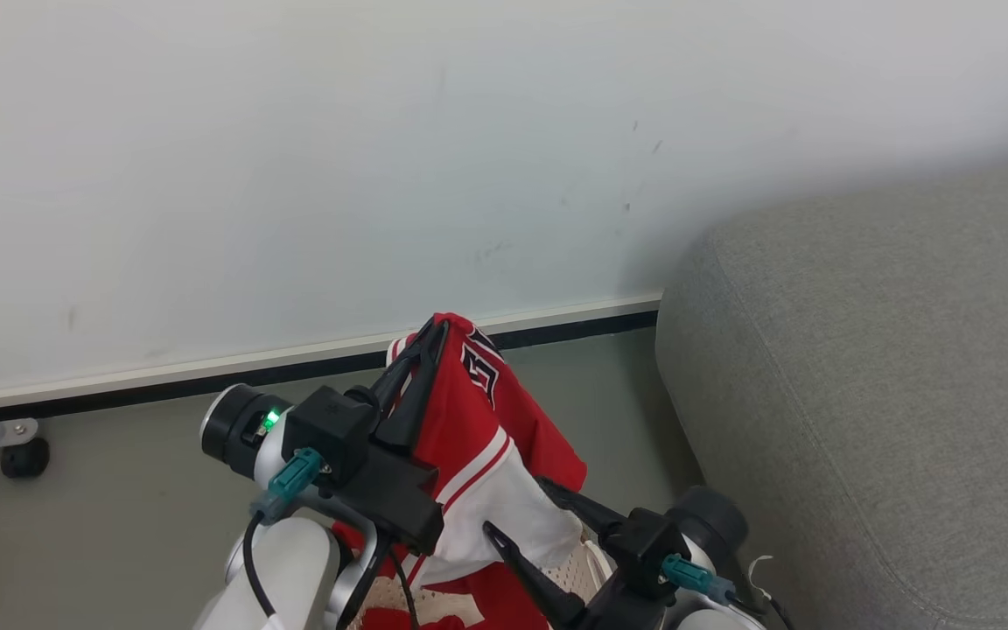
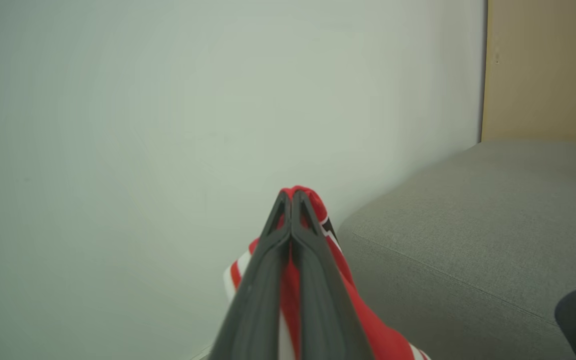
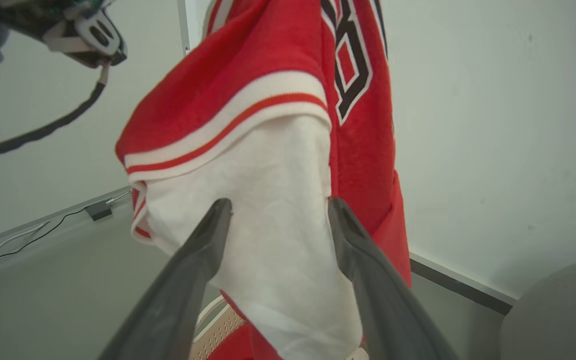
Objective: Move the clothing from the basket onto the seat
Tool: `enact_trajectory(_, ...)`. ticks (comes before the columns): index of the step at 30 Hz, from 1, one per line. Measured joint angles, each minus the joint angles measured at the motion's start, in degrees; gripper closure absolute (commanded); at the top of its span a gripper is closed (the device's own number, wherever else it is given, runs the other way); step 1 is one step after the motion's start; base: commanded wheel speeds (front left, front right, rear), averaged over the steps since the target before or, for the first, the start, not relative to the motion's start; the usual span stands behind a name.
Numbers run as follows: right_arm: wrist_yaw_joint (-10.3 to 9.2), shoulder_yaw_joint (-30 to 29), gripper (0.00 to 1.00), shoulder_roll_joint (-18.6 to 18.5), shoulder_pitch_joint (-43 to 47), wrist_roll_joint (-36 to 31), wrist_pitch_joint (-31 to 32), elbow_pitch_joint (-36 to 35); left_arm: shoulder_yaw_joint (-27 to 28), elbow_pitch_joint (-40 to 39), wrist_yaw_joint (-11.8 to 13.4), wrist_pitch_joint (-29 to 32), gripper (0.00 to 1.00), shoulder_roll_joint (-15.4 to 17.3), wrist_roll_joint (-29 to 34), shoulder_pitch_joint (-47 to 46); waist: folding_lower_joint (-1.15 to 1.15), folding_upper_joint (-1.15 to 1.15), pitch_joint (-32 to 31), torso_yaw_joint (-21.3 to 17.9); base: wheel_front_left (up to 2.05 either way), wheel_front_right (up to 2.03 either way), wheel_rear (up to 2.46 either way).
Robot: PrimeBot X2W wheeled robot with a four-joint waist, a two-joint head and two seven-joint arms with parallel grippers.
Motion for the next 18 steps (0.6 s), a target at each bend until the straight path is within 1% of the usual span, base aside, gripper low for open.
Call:
enact_trajectory(3,0.0,2.9,0.0,-0.3,-1.5,1.5,0.0,1.3,-0.2,-0.4,0.0,0.2,1.0,-0.3,0.0,-0.2,0.0,0.0,0.1,0.4,0.0,0.0,0.0)
enact_trajectory(11,0.03,7.7,0.0,-0.7,-5.9,4.9,0.0,5.9,-0.7,-1.5,0.0,1.2,1.0,-0.5,0.0,-0.2,0.0,0.0,0.3,1.1,0.0,0.0,0.0)
enact_trajectory(18,0.04,12.2,0.0,-0.4,-11.2,6.5,0.0,10.9,-1.6,-2.2,0.0,1.8,1.0,-0.8,-0.2,-0.2,0.0,0.0,0.7,1.6,0.0,0.0,0.0)
